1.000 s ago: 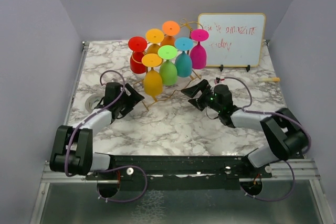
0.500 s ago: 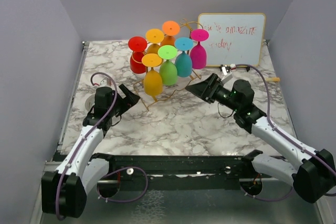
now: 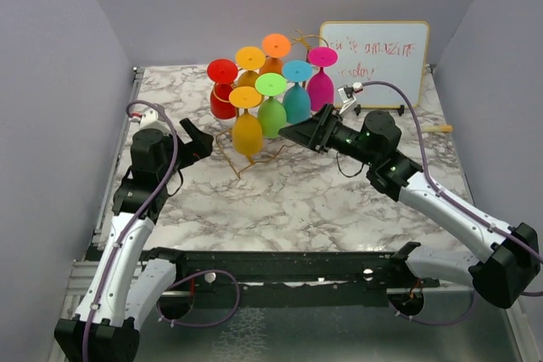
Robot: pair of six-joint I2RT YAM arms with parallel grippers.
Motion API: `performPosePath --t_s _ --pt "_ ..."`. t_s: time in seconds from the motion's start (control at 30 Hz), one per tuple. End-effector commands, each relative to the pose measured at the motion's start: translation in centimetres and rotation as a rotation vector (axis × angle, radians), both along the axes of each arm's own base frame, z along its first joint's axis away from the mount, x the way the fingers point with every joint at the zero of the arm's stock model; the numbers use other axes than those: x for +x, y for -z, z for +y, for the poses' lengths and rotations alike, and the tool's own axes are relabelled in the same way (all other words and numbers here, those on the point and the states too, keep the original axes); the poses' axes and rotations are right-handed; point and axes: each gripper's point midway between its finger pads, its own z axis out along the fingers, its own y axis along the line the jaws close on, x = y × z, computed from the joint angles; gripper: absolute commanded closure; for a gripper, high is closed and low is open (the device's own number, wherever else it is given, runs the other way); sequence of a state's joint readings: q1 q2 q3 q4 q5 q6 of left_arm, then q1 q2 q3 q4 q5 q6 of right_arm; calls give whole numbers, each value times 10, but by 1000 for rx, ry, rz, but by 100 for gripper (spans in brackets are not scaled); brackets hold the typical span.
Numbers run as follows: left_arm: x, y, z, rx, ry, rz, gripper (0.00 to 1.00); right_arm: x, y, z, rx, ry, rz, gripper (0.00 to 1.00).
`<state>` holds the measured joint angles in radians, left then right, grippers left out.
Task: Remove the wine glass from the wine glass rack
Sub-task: Pick up the wine glass from the wine rack.
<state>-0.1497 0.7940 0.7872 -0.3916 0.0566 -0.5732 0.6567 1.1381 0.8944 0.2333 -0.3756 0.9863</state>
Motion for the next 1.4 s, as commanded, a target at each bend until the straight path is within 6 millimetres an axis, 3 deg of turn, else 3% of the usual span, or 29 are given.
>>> performPosePath --t_s 0.0,0.2,0.53,0.73,1.03,1.3,1.37 --pt "-9 8 27 156 -59 1 1 23 -21 3 62 94 8 21" --pt "-16 32 40 221 -92 12 1 43 -25 14 78 131 38 27" --pt "-11 35 44 219 -128 20 1 62 -25 54 96 98 38 32" --pt "-12 37 48 221 -151 26 1 70 -33 54 112 138 17 39" --pt "-11 39 48 218 -155 34 1 78 -36 61 130 140 22 39" --pt "-11 41 48 218 -155 40 1 86 -36 73 140 120 25 49" --pt "-11 41 48 217 -155 40 1 87 -35 74 140 119 27 56"
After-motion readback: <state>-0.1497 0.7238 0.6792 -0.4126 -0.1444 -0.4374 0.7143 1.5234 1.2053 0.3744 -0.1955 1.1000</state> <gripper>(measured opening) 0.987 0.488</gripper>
